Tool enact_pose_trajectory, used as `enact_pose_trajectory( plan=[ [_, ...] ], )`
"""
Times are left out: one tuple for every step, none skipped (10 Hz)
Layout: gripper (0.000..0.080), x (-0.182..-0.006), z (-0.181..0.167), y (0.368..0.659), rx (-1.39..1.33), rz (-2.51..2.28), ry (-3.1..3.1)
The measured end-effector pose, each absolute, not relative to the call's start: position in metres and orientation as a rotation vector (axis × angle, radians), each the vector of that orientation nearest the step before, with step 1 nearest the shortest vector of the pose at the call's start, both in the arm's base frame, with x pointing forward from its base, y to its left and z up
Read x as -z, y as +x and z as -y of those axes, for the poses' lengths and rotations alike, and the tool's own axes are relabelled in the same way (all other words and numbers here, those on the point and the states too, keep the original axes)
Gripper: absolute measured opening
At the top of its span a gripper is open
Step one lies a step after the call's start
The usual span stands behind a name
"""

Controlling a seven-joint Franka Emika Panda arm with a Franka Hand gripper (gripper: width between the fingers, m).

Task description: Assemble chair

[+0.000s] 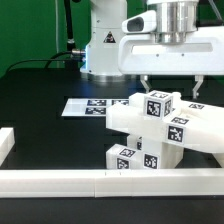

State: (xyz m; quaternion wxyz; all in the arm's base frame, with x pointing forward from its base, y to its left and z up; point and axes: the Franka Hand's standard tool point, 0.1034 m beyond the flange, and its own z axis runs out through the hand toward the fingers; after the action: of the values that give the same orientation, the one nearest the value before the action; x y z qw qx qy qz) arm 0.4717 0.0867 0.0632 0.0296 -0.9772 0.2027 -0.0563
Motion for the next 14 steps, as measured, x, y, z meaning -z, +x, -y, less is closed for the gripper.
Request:
enact_pose_trajectory(
  plan=[
    [0.0649,-0.066,-0.088,0.477,0.176,-0.625,-3.01],
    [0.0649,-0.066,-0.088,0.477,0.178,-0.624,-3.01],
    [0.0649,-0.065,-0.088,0.477,0.177,-0.624,-3.011],
    [0.0649,-0.063,-0.088,0.475,0.175,-0.541,-3.035],
    [0.0649,-0.058,-0.09,0.472,0.165,-0.385,-3.074],
    [0.0649,-0.055,-0.089,0.472,0.166,-0.232,-3.097],
    [0.0649,-0.054,-0.086,0.473,0.182,-0.114,-3.108],
    [0.0649,-0.052,-0.08,0.475,0.198,-0.051,-3.112],
    [0.0649,-0.051,-0.08,0.475,0.197,-0.034,-3.113],
    [0.0649,-0.051,-0.079,0.475,0.197,-0.015,-3.115],
    [0.0649,-0.051,-0.079,0.475,0.197,-0.006,-3.115],
    [0.0649,-0.051,-0.08,0.475,0.199,0.157,-3.121],
    [0.0649,-0.05,-0.082,0.474,0.199,0.382,-3.115],
    [0.0649,-0.048,-0.081,0.476,0.216,0.542,-3.102]
  ],
)
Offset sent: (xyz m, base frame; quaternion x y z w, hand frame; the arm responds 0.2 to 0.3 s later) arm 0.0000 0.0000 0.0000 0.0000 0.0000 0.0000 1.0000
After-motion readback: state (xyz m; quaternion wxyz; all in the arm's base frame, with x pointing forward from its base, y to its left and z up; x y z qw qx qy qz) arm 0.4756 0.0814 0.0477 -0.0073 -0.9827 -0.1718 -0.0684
